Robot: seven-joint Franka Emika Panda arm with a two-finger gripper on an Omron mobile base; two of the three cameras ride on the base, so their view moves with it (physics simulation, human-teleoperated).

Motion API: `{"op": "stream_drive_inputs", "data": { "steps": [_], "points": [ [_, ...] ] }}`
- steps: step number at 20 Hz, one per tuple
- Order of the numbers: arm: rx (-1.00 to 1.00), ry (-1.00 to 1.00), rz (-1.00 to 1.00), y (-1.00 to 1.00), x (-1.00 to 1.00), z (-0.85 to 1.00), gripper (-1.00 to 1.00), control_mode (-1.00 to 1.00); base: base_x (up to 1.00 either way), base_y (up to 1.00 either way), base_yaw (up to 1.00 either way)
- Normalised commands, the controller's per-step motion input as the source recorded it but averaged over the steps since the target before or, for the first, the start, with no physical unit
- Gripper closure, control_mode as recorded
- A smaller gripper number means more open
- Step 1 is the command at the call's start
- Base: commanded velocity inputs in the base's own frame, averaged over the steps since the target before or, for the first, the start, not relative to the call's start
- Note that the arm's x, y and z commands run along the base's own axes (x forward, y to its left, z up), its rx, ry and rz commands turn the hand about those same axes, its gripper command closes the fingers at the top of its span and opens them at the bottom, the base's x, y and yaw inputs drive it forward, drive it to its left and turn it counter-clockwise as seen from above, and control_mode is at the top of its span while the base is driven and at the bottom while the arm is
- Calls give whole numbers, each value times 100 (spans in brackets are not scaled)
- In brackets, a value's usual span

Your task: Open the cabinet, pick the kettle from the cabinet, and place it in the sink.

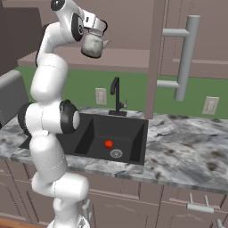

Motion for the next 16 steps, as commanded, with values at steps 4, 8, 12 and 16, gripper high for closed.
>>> {"op": "stream_drive_inputs", "data": {
  "steps": [4, 8, 12, 16],
  "points": [
    [6, -6, 0, 6, -55, -4, 100, -100, 0, 0, 0],
    [6, -9, 0, 6, -63, -4, 100, -100, 0, 0, 0],
    [7, -7, 0, 1, -69, 0, 100, -100, 0, 0, 0],
    [5, -5, 0, 0, -72, 2, 100, -100, 0, 0, 0]
  ]
}}
